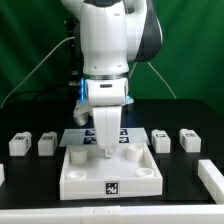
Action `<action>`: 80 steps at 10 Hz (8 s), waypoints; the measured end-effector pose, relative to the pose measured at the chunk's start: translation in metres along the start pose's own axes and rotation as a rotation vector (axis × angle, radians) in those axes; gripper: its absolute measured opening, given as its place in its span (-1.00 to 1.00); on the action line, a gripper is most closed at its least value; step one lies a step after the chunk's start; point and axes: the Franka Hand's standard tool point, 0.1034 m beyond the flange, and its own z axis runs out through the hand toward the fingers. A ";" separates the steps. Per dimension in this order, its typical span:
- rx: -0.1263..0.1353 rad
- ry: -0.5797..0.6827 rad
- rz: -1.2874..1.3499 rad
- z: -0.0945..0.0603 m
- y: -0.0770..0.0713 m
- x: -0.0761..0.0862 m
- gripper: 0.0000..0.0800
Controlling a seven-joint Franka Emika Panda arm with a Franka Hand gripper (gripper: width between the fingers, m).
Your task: Assemble one leg
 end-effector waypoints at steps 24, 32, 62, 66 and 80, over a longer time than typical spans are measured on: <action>-0.026 0.037 -0.011 0.001 0.078 0.085 -0.85; -0.040 0.043 -0.006 0.002 0.077 0.083 0.55; 0.658 -0.573 1.367 -0.033 0.005 0.174 0.62; 0.721 -0.716 1.407 -0.020 -0.008 0.181 0.62; 0.717 -0.757 1.391 0.008 -0.042 0.188 -0.02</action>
Offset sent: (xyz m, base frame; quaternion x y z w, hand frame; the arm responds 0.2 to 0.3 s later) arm 0.0000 0.0000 0.0000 0.0000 0.0000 0.0000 1.0000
